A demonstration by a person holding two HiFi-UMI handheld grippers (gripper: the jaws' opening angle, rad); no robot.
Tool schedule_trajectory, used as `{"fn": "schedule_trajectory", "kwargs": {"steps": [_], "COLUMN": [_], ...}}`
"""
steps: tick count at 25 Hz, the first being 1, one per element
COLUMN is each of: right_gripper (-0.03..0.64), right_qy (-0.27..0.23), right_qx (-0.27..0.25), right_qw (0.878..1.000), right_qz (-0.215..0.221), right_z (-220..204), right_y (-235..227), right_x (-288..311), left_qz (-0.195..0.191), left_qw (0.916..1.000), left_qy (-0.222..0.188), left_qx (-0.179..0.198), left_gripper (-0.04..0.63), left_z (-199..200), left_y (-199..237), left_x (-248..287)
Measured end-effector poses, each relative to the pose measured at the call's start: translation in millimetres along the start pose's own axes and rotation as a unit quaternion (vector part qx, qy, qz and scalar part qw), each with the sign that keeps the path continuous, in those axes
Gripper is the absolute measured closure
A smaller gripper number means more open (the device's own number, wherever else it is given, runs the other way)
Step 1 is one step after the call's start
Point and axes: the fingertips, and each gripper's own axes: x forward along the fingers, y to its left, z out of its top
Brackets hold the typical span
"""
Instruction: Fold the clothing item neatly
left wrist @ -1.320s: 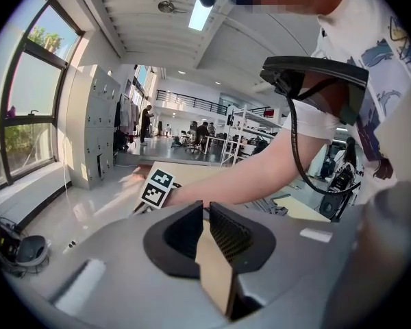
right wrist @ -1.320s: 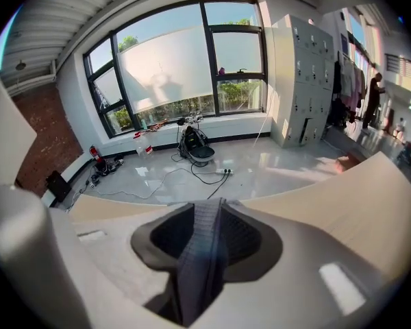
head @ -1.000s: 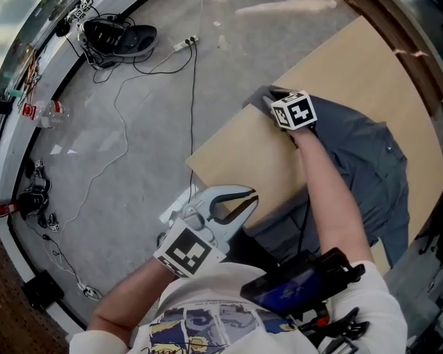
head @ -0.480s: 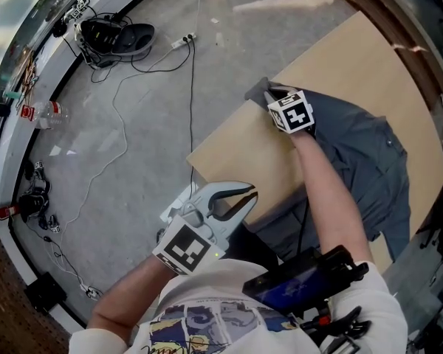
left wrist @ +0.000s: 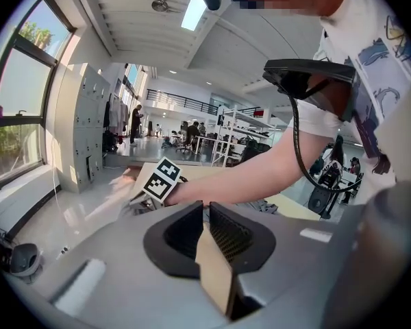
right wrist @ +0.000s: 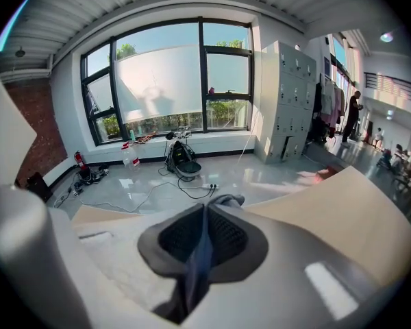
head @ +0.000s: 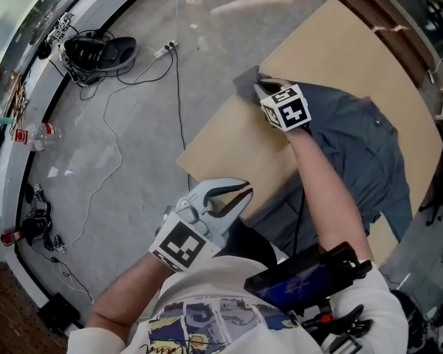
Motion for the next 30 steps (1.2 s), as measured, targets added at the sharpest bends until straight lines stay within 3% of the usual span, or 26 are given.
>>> {"fn": "schedule_trajectory", "kwargs": {"steps": [13, 30], "right_gripper": [0.595, 0.595], "right_qy": [-0.061, -0.086], "right_qx": [0.068, 0.147], "right_qw": [0.994, 0.969], "right_qz": [-0.066, -0.178], "right_z": [-3, -87], "right_y": [-45, -111], "right_x": [-87, -210], "left_qz": [-0.072, -0.183], "left_qw": [0.9969, 0.9799], "left_qy": [0.006, 0.015], "left_qx": [0.031, 0.078], "left_gripper": [0.558, 0.558], "left_z": [14, 28], "left_y": [-35, -99], "left_x": [20, 71]}}
